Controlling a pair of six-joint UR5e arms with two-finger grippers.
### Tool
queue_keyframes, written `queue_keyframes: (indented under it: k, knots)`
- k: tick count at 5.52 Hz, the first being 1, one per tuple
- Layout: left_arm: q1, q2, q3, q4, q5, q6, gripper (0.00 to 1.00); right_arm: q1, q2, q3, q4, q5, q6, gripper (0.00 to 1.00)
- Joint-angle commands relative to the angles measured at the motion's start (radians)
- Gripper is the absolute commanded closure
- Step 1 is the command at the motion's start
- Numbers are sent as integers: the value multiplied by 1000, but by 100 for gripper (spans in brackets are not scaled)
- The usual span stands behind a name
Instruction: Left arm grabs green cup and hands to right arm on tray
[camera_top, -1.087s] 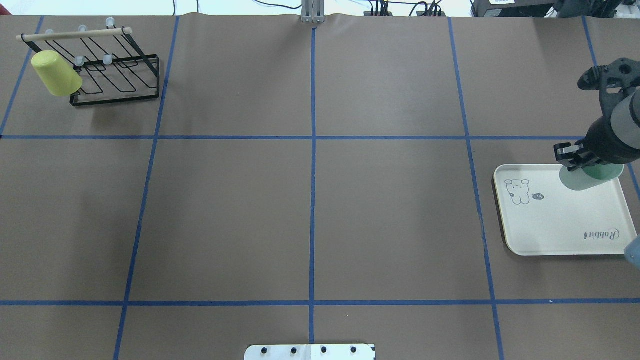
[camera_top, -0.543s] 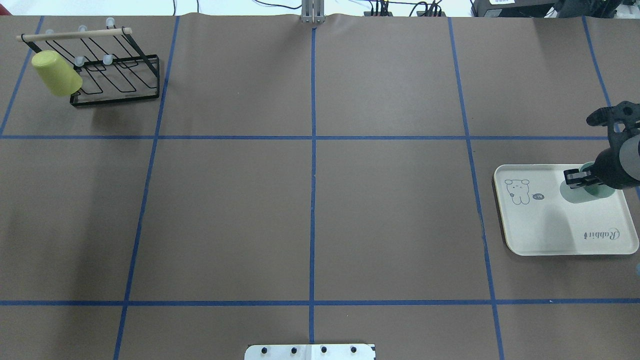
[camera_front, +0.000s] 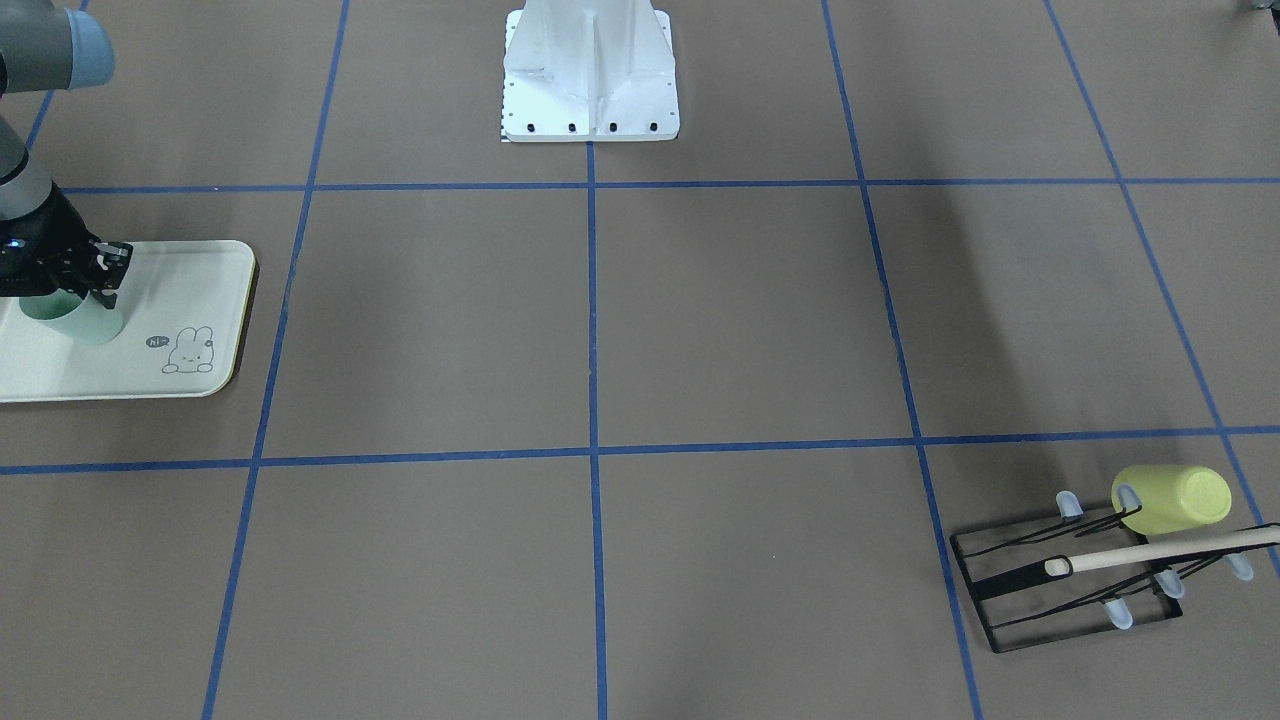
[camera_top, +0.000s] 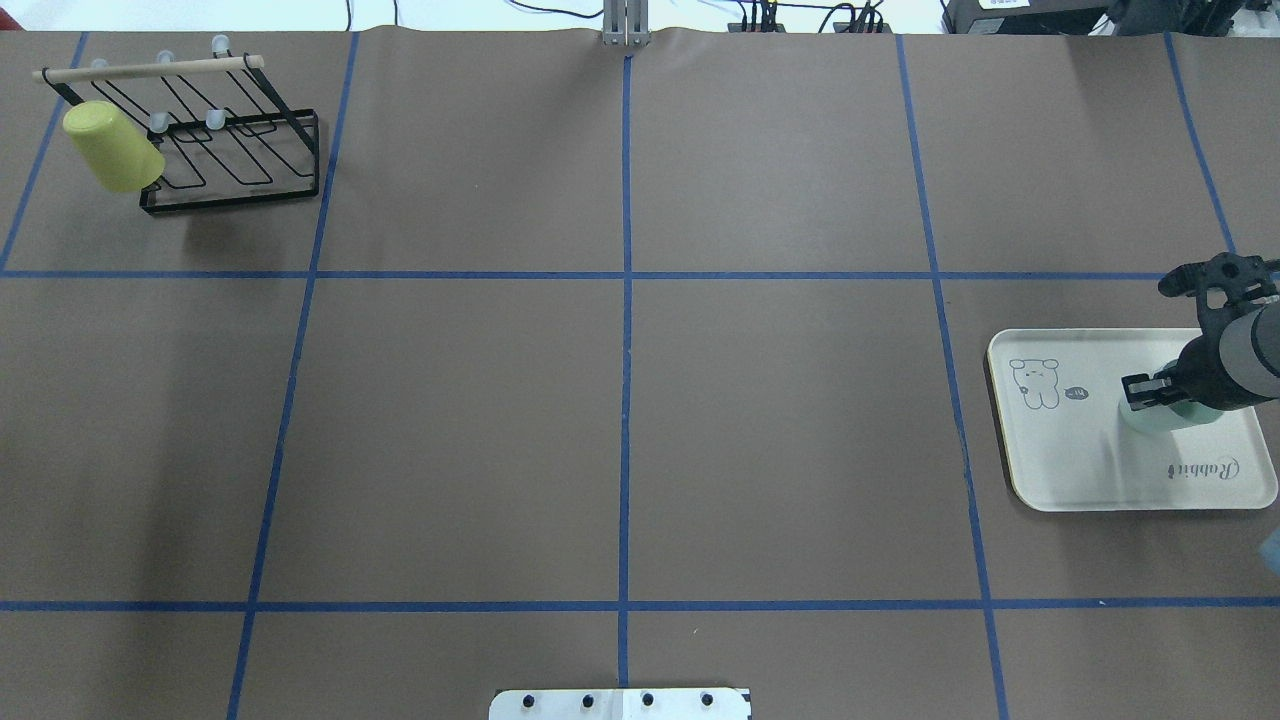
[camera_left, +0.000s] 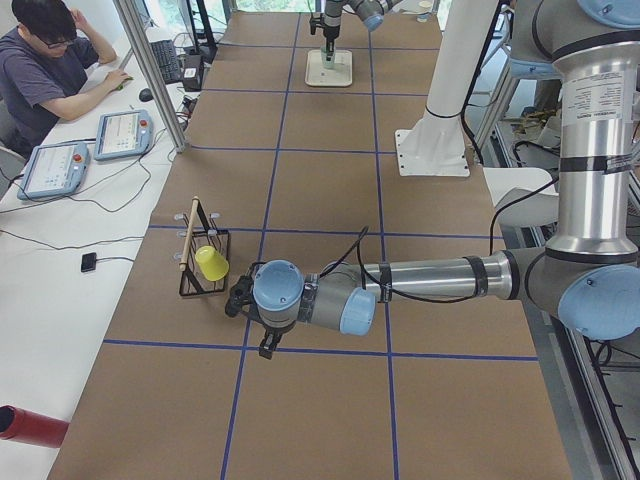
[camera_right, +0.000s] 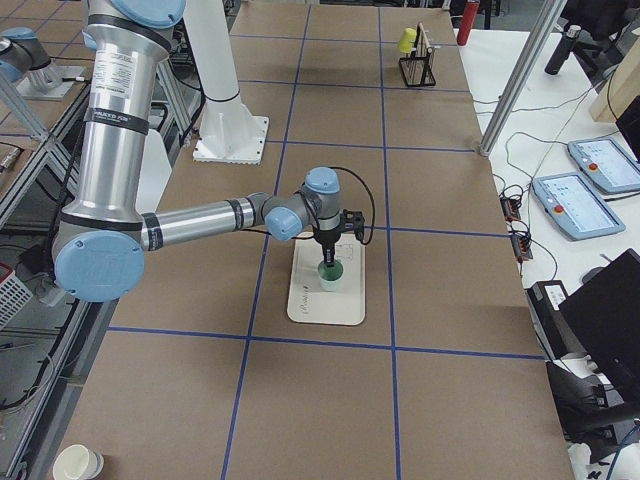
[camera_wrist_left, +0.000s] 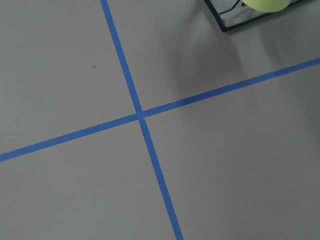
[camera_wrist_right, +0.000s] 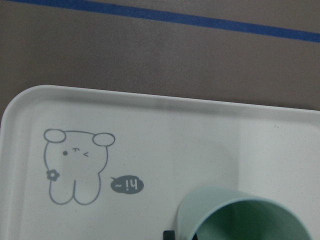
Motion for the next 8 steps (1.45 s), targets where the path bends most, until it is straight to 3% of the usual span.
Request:
queue_keyframes:
  k: [1, 5, 6, 7, 8]
  knots:
    - [0, 2, 0, -3, 1, -6, 0, 91, 1, 46, -58, 119, -27, 0]
    - [-48, 81, -24, -3, 8, -45, 0, 462, 51, 65, -430, 238, -680, 0]
    - [-57, 93, -64, 2, 14, -70, 0, 565, 50, 22, -486, 288, -861, 0]
    - [-65, 118, -119, 96, 17, -69, 0, 634, 44, -42, -485, 313, -980, 0]
    - [-62, 123, -182, 185, 88, -58, 0, 681, 41, -94, -482, 310, -1069, 0]
